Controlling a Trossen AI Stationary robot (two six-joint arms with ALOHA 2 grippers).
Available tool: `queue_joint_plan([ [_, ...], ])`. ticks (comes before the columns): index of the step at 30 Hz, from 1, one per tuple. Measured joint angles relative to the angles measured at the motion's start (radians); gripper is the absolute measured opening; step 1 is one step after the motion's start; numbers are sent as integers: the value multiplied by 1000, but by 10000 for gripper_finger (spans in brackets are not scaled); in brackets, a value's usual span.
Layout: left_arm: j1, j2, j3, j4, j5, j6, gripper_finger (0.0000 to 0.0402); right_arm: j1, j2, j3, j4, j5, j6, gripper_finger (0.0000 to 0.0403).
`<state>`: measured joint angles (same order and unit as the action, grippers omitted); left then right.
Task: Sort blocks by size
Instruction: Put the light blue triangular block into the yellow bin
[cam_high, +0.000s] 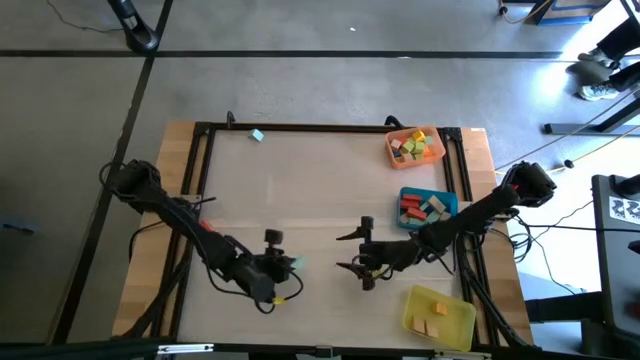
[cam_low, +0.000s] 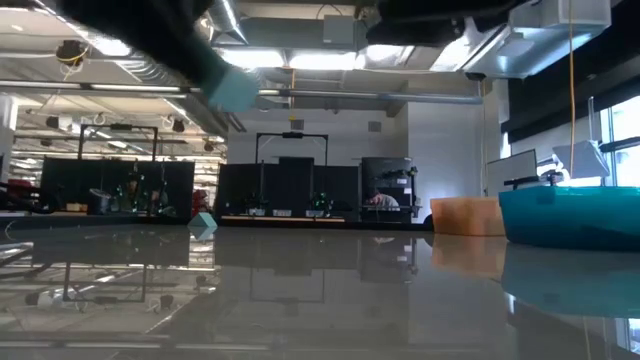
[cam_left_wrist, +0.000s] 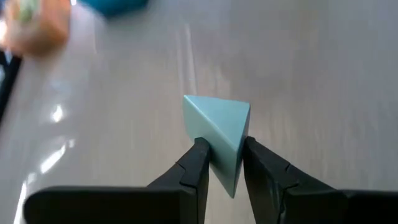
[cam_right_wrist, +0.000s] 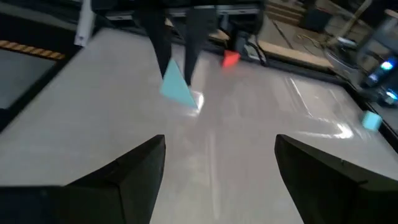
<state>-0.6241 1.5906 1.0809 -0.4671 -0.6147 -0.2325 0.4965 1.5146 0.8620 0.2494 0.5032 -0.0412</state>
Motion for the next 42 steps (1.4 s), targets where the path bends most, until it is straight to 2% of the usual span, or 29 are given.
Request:
queue_joint_plan([
  [8,53,0,0,274,1,271,72,-28,41,0,136,-133,-96,298],
  [14,68,0,1,401,5,371,72,-26,93,0,236,-140,-149,298],
  [22,87,0,1,469,8,406,72,-32,108,2,335,-209,-197,298],
  [32,110,-1,1,537,9,402,72,-70,108,3,379,-209,-201,297],
  [36,115,-1,1,533,9,393,72,-72,108,3,383,-235,-196,275],
  [42,114,-1,1,533,9,396,72,-72,108,3,380,-238,-199,194],
])
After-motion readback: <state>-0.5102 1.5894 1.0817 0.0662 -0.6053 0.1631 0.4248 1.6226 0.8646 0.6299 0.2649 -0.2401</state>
